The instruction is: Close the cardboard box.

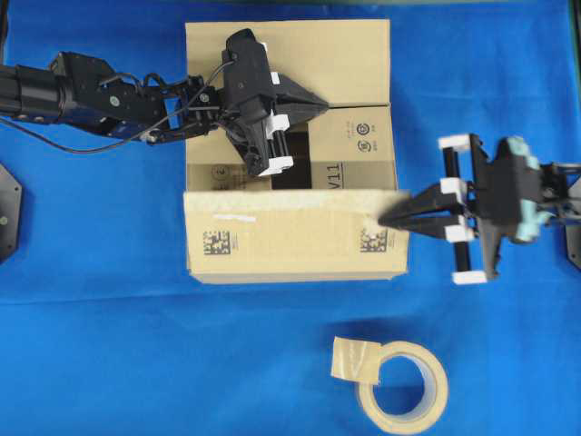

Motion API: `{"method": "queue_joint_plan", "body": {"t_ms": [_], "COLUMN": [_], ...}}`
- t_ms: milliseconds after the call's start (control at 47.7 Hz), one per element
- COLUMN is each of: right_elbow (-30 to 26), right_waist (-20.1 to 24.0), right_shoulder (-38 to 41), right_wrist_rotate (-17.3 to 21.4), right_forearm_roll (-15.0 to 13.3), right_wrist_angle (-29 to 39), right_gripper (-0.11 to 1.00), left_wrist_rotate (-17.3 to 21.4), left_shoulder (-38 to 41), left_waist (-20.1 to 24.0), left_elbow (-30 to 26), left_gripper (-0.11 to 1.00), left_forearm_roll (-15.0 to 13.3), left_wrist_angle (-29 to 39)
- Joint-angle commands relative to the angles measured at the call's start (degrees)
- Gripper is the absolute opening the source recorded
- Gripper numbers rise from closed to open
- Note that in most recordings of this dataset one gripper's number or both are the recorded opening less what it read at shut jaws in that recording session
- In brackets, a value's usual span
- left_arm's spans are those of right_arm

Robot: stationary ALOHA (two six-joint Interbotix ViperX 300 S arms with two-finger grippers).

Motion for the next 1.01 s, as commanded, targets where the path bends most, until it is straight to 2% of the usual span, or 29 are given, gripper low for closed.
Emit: {"method": "queue_joint_plan", "body": {"t_ms": [0, 252, 461, 629, 797, 985], "right_elbow": [-0.35, -0.7, -0.79, -0.79, -0.88, -0.97], "right_waist": [-1.05, -1.14, -1.14, -1.14, -1.14, -1.14], "right_shoulder": [2.37, 7.82, 7.65, 7.65, 7.65, 7.65], "right_wrist_rotate": [0.18, 0.18, 0.18, 0.18, 0.18, 0.18], "right_forearm_roll": [0.97, 3.69, 4.04, 4.04, 4.04, 4.04], "right_wrist_angle": [-0.18, -0.18, -0.18, -0.26, -0.26, -0.44], "right_gripper": [0.0, 0.0, 0.0, 0.0, 0.0, 0.0], "left_wrist_rotate": [-0.18, -0.18, -0.18, -0.18, 0.09, 0.97], "left_shoulder": [-0.97, -0.88, -1.41, -4.92, -10.37, -16.7], "left_waist": [-0.09, -0.09, -0.09, -0.88, -0.97, 0.44], "left_elbow": [-0.35, -0.53, -0.62, -1.23, -2.55, -5.89], "left_gripper": [0.0, 0.0, 0.0, 0.0, 0.0, 0.0], "left_forearm_roll": [-0.09, 0.0, 0.0, 0.0, 0.0, 0.0], "left_wrist_angle": [-0.26, -0.35, -0.09, 1.23, 5.89, 15.73]}}
